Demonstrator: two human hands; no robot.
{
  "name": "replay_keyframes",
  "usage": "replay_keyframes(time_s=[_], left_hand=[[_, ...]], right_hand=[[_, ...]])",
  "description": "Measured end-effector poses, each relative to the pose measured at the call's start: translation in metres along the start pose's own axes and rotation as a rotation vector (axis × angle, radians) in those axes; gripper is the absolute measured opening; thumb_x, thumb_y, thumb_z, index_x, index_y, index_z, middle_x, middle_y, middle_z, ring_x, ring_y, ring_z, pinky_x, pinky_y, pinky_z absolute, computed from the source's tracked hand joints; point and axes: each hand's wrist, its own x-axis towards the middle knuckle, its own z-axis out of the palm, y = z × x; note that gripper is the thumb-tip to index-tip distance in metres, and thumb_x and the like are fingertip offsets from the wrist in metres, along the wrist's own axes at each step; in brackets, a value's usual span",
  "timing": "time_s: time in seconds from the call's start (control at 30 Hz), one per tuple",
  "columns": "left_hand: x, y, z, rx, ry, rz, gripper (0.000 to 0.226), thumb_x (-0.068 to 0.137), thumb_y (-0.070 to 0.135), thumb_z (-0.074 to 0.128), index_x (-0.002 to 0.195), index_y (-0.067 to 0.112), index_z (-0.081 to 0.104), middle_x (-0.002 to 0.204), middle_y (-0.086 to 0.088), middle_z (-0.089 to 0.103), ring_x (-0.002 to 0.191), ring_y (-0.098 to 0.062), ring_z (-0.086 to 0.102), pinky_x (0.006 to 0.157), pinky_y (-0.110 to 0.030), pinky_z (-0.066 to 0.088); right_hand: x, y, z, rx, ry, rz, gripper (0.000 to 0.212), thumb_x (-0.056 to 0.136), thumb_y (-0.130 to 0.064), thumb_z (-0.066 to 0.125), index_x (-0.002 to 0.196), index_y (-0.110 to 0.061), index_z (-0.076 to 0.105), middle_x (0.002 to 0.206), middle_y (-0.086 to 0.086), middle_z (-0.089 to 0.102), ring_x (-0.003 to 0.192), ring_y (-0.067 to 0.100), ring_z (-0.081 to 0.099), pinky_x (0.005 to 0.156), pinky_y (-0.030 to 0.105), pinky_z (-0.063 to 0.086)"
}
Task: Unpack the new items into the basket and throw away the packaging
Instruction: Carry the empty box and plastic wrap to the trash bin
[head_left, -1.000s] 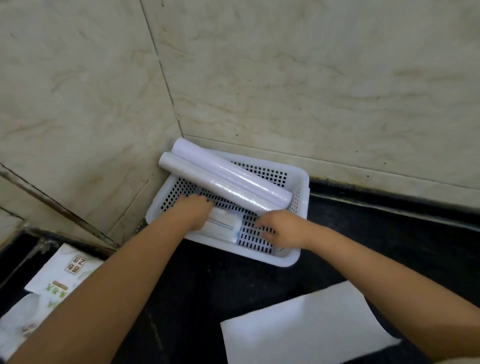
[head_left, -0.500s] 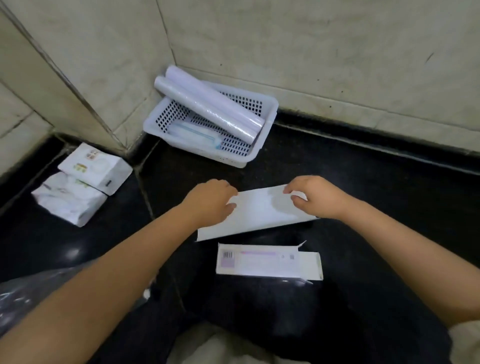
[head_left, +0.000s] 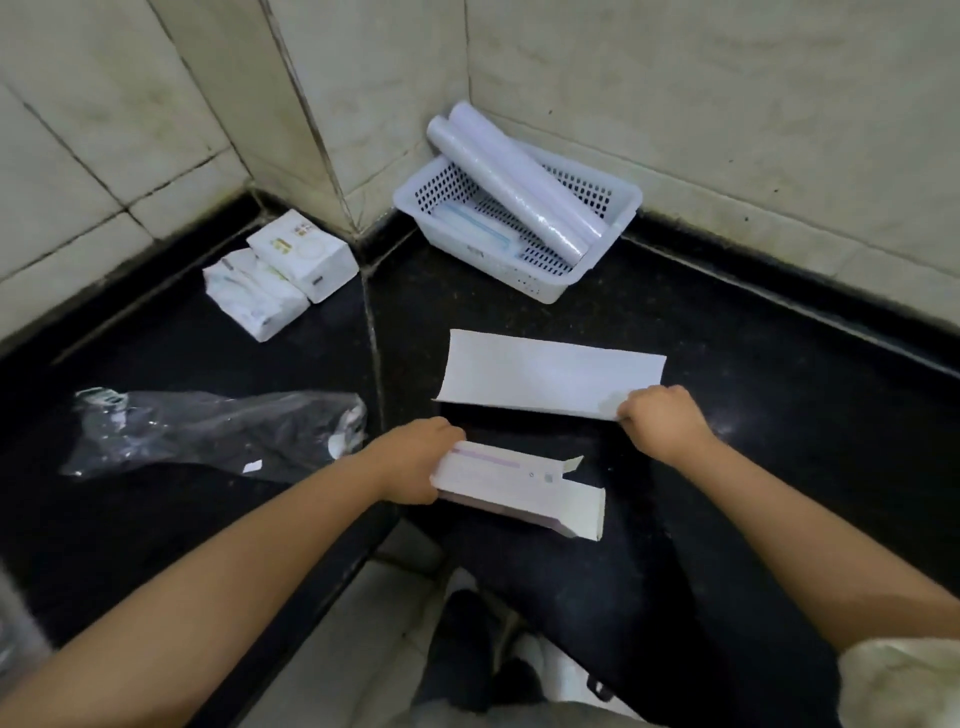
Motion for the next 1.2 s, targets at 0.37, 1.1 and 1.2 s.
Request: replay_keyframes(time_s=[0.37,1.1,1.2], left_hand=[[-0.163,-0.108,0.008,-0.524,0.451,-0.514,0.060,0.058,0.018,0.071,0.115,0.009,0.055,0.099,0.003,0.051,0.090,-0.014,0.048,0.069,-0.021,0.036],[-0.282,-0.223,0.104,-0.885,0.771,-0.860,0.048,0.072,0.009,0.072,0.117,0.005,0.055,0.096,0.000,0.051,0.085,-0.012,0.049,0.053,-0.005,0.031],[-0.296,-0.221,0.101,-0.881,0.901,-0.923,0.047,0.073,0.012,0.073,0.116,0.003,0.056,0.096,-0.003,0.052,0.084,-0.015,0.049,0.052,-0.010,0.033]], right_hand=[[0.011,-0.118,-0.093,0.450,0.501,-0.330,0.009,0.083,0.000,0.056,0.089,-0.001,0.064,0.072,0.022,0.063,0.066,0.038,0.062,0.055,0.037,0.045],[0.060,-0.327,-0.112,0.028,0.187,-0.397,0.026,0.090,-0.025,0.046,0.096,-0.008,0.066,0.093,0.007,0.061,0.095,0.028,0.061,0.075,0.032,0.045],[0.032,-0.349,-0.145,0.220,0.199,-0.556,0.023,0.089,-0.023,0.051,0.092,-0.007,0.067,0.092,0.012,0.065,0.091,0.029,0.061,0.073,0.033,0.045]])
